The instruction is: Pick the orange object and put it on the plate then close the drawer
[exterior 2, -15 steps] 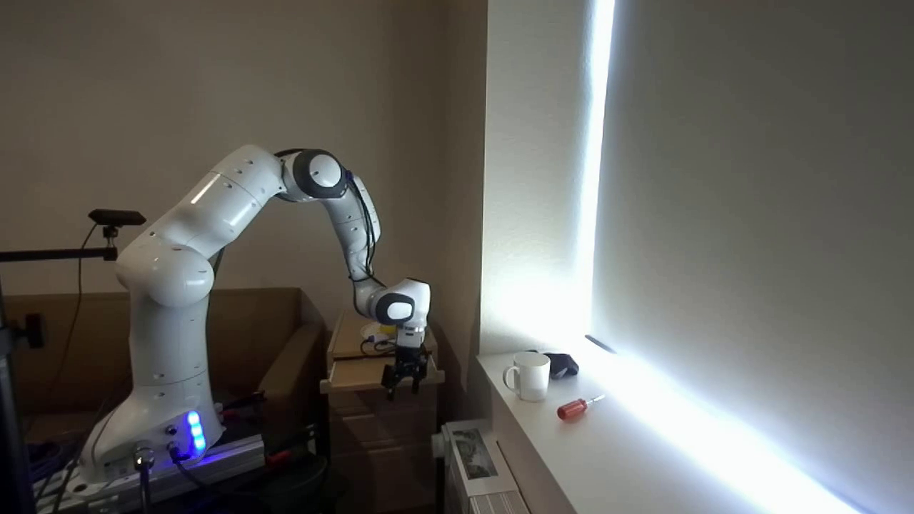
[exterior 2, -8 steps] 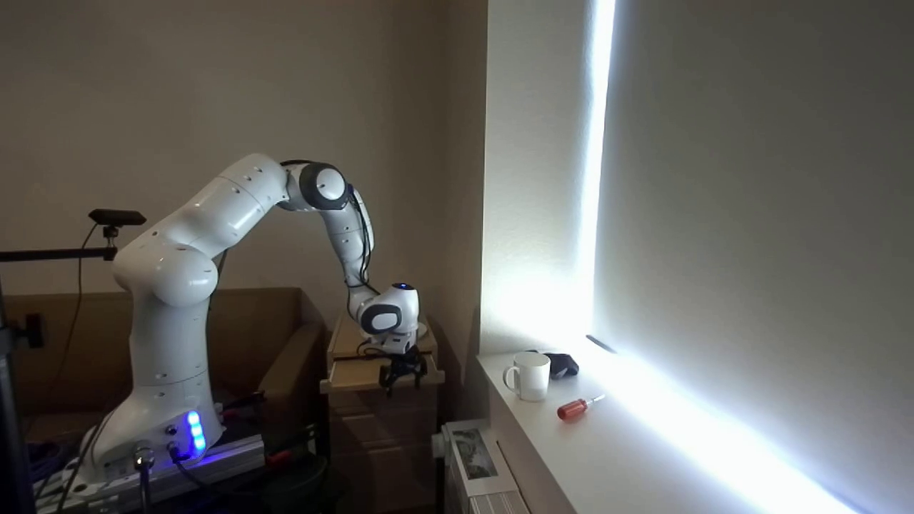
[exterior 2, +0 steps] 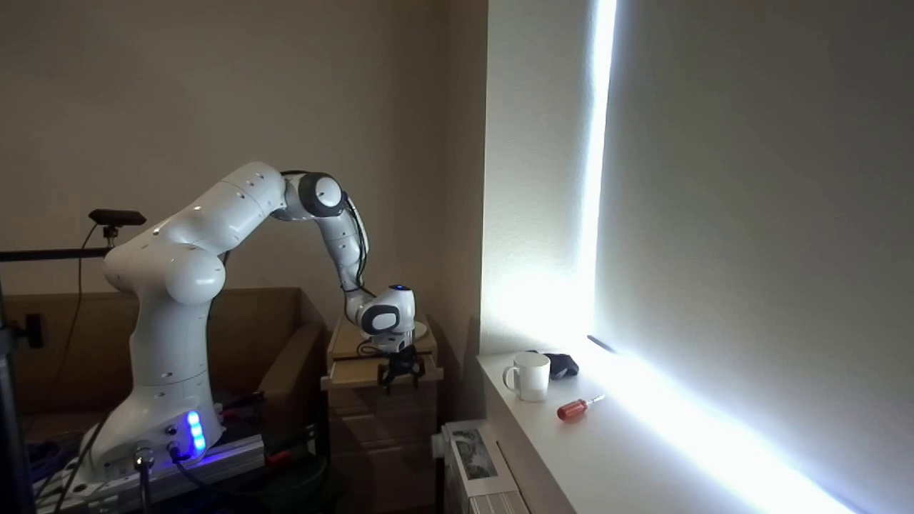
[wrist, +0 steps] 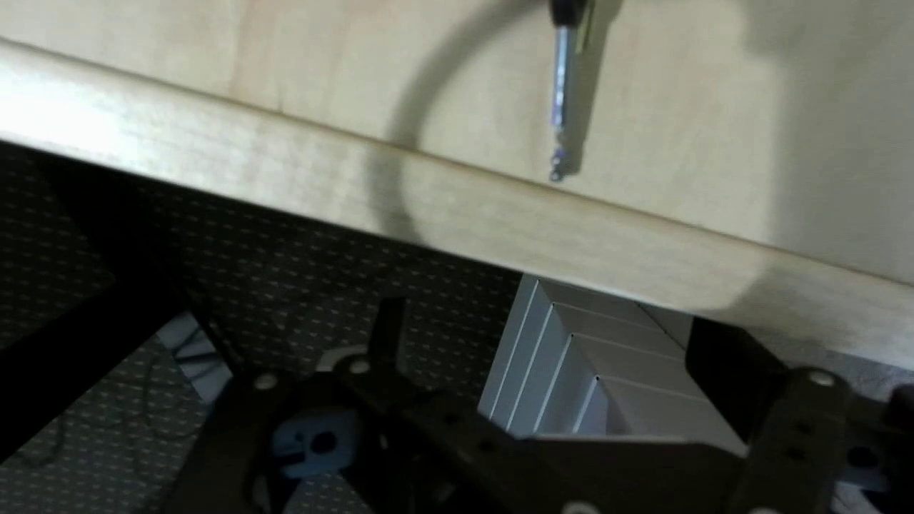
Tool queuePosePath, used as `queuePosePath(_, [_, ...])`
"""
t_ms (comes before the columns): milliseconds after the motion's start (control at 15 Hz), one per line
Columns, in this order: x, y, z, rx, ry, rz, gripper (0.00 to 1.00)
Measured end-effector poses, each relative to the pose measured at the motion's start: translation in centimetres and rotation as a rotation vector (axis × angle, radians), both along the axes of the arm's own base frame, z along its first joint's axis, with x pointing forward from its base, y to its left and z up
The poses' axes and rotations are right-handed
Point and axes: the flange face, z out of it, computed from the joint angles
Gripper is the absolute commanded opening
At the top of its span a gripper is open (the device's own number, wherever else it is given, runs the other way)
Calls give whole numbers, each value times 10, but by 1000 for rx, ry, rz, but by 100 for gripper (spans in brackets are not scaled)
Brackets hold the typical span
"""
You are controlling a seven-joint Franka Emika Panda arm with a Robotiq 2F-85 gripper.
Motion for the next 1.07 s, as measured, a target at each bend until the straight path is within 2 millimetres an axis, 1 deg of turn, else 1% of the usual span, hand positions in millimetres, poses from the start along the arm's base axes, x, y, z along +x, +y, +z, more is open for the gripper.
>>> queuePosePath(133, [1,-2,0,-1,0,-6,100])
queuePosePath(200, [1,1,-1,2,0,-12,100])
queuePosePath(267, [3,7,-3,8,-1,-11,100])
queuePosePath(333, [6,18,-6,14,-6,-3,100])
queuePosePath(467, [12,54,-12,30,-16,30,100])
queuePosePath(667, [22,122,-14,40,-50,95,100])
queuePosePath(800, [29,156,-12,46,-74,120,100])
queuePosePath(867, [30,161,-11,41,-77,112,100])
queuePosePath(1067, [35,158,-11,30,-86,97,100])
